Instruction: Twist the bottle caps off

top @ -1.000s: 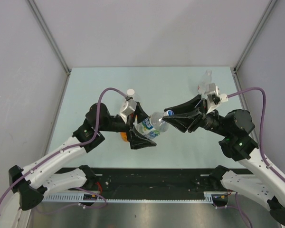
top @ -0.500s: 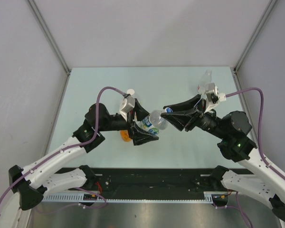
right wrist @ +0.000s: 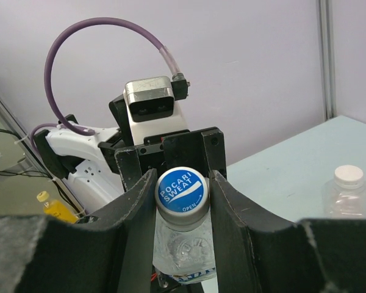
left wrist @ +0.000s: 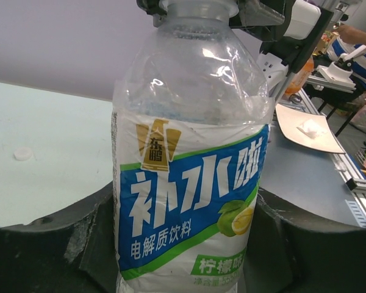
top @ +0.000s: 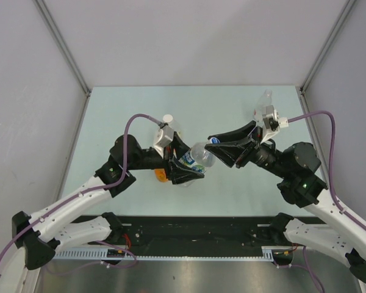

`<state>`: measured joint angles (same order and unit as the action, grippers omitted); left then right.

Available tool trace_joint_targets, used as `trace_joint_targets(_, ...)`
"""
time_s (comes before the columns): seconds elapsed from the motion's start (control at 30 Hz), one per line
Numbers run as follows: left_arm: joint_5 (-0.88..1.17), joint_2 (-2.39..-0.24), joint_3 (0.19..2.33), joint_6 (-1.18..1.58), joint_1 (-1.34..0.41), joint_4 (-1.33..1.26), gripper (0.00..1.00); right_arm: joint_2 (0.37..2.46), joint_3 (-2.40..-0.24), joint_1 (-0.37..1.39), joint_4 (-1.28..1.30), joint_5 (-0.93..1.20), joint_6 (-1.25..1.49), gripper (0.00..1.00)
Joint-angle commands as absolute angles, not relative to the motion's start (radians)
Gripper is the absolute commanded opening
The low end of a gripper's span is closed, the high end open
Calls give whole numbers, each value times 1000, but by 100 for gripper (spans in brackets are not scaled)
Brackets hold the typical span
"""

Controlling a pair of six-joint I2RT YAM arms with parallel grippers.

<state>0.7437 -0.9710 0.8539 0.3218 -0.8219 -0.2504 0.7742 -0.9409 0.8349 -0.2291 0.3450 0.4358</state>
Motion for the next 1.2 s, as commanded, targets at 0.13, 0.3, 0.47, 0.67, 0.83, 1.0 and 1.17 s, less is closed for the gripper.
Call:
trace_joint_targets(0.13, 721, -951, 842, 282, -822, -273, 50, 762, -1003, 847, -250, 379, 525, 89)
trace_joint_targets(0.3, 692, -951, 859, 264, -822, -233, 23, 747, -1139, 847, -148, 260, 505, 100)
trace_joint_targets(0.47, 527, -966, 900, 207, -839, -120, 0, 741, -1233, 847, -6, 10, 489, 100)
trace_joint_targets(0.67, 103, -963, 923, 81, -969, -49, 0, 808, -1255, 847, 227, -256, 526, 97)
trace_joint_targets(0.83, -266, -963, 917, -14, -1075, -64, 0, 842, -1255, 848, 310, -341, 569, 97)
trace_joint_targets(1.0, -431, -983, 902, -78, -1138, -101, 0, 862, -1255, 848, 334, -344, 591, 83)
trace_joint_targets(1.17, -452, -1006, 907, -98, -1161, -107, 0, 874, -1255, 856, 341, -308, 597, 65)
